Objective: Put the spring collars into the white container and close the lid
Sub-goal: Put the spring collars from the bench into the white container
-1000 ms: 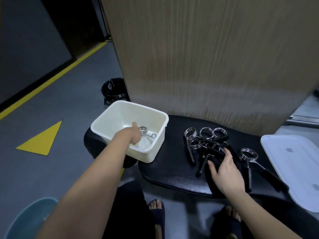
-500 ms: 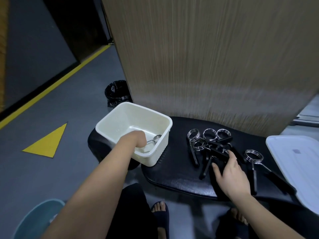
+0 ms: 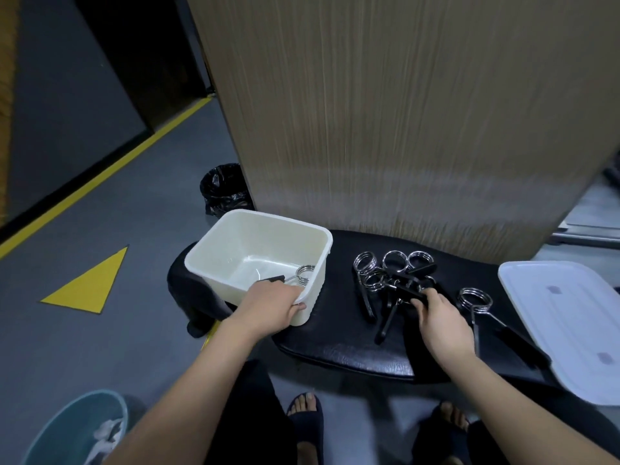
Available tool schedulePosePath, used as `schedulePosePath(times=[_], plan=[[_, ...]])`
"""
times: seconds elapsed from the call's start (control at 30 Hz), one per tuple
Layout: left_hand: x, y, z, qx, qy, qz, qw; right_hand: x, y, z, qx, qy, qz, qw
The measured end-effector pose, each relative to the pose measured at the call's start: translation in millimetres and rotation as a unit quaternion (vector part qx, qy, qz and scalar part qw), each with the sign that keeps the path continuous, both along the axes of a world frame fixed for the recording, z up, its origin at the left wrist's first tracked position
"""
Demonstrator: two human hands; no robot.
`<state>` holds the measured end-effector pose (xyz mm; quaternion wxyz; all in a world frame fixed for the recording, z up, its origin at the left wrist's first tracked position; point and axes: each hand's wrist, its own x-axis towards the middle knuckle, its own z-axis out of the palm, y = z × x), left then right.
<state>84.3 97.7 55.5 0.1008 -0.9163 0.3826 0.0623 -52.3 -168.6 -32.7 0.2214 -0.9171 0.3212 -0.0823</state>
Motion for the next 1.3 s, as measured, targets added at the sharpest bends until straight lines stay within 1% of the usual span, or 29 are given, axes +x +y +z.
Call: schedulePosePath(times=[0.1,0.17,0.27,0.3,0.37,0.4,0.47,0.53,0.57,0.63,0.77,0.87,0.93,1.0,1.1,1.2,1.3], plan=[[-11.7,-23.7,5.3,-0.008,0.037,-0.027,0.999,1.2,-4.7,5.8,0.014,0.001,-0.005,1.000],[-15.9,-35.1,7.2,-0.024,0.114,-0.030,0.993,1.5,-5.5,8.5,0.026,-0.001,-0.010,1.000],[-10.6,-39.7,16.9,-0.034,0.232,0.053,0.971,1.4,-4.3,8.9,0.029,0.001,-0.005,1.000],[-4.6,-39.0,21.0,-0.048,0.252,0.093,0.962,1.8,-4.0,8.4,0.030,0.002,-0.005,1.000],[14.2,-36.9,22.5,-0.078,0.239,0.177,0.952,2.3,-3.0,8.9,0.032,0.005,-0.006,0.999],[23.0,-36.1,20.0,-0.072,0.223,0.188,0.954,2.1,-2.2,9.2,0.033,0.005,-0.006,0.999],[35.3,-38.5,11.9,-0.005,0.227,0.178,0.957,1.5,-1.0,10.4,0.030,0.008,-0.005,1.000],[35.8,-49.5,8.8,0.076,0.274,0.171,0.943,0.6,-0.2,13.0,0.027,0.019,-0.006,0.999],[35.7,-56.4,8.7,0.101,0.280,0.170,0.939,0.9,0.0,14.4,0.028,0.025,-0.006,0.999],[35.4,-68.7,5.7,0.135,0.261,0.153,0.944,2.4,-0.3,16.6,0.030,0.031,-0.005,0.999],[36.9,-76.7,-0.7,0.138,0.219,0.118,0.959,2.6,-0.7,17.6,0.034,0.035,0.002,0.999],[57.8,-63.8,7.4,0.089,0.122,0.133,0.980,2.5,-0.2,16.5,0.026,0.046,0.005,0.999],[78.1,-53.6,12.6,0.058,0.069,0.148,0.985,2.8,-0.7,15.9,0.023,0.047,0.007,0.999],[94.4,-49.6,8.9,0.053,0.078,0.134,0.986,2.3,-0.8,15.5,0.023,0.044,0.005,0.999],[103.5,-50.5,-7.0,0.071,0.105,0.124,0.984,1.7,-0.5,14.1,0.022,0.039,0.003,0.999],[108.0,-46.2,-22.3,0.073,0.105,0.145,0.981,2.0,0.2,13.1,0.018,0.040,0.001,0.999],[110.4,-39.7,-29.9,0.092,0.133,0.176,0.971,0.8,-0.1,12.2,0.018,0.037,0.003,0.999]])
